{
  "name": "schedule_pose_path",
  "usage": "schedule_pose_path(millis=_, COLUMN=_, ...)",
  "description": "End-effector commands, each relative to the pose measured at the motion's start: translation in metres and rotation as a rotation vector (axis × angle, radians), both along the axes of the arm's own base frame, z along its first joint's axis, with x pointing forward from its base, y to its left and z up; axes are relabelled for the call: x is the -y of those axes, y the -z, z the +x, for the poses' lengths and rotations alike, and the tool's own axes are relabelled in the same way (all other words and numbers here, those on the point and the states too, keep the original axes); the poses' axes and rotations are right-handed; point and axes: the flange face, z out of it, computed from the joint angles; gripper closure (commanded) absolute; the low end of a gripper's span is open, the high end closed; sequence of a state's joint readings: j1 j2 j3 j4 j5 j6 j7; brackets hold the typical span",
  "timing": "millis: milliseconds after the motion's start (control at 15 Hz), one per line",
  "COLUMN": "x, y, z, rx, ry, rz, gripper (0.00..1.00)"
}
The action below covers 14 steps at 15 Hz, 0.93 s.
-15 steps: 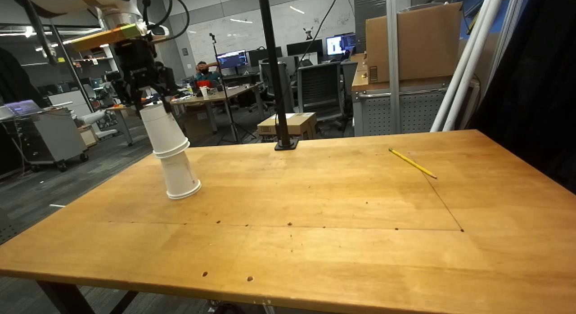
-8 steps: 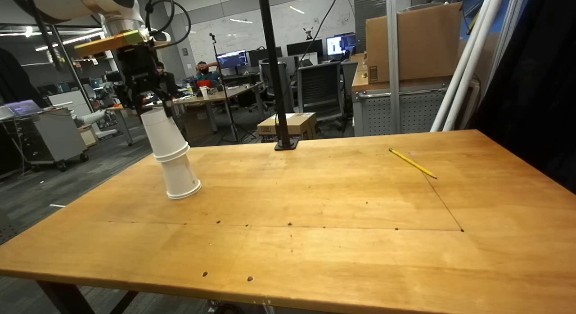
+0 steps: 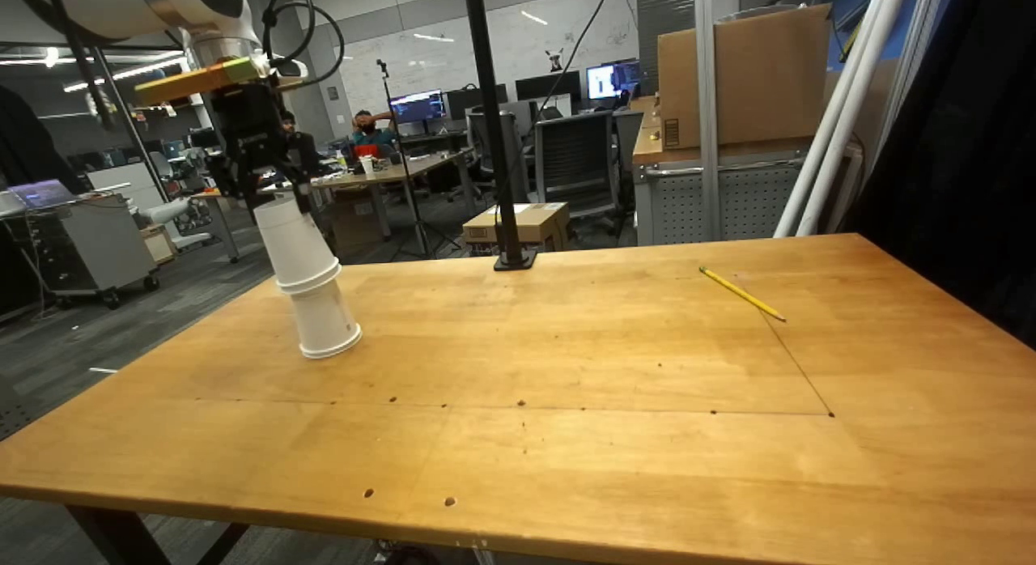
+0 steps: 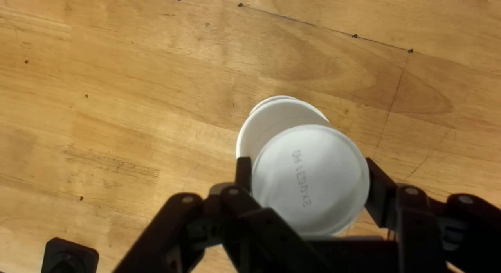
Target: Stack all the cups together
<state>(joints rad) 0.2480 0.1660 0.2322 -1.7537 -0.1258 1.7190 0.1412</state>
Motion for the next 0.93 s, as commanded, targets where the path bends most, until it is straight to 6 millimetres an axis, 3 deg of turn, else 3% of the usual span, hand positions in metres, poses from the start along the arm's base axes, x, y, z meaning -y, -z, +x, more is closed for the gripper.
schedule_pose_path(millis=0, x=-0.0025, y=-0.0003, z=-0.0026, rx=0.003, ry=0.014, rz=0.028, gripper=0.54)
schedule_pose_path(millis=67, x=-0.0018, y=0.0019, z=-0.0038, rx=-0.001, ry=0.017, rz=0.028, gripper=0.10)
schedule_pose_path(millis=267, x=-0.0008, y=0.0054, z=-0.0068, rx=-0.007, ry=0.020, rz=0.032, gripper=0.00)
schedule_pose_path(millis=867, x=0.0008, y=0.0006, z=-0.0081, rx=0.006, ry=0.029, rz=0.074, gripper=0.00)
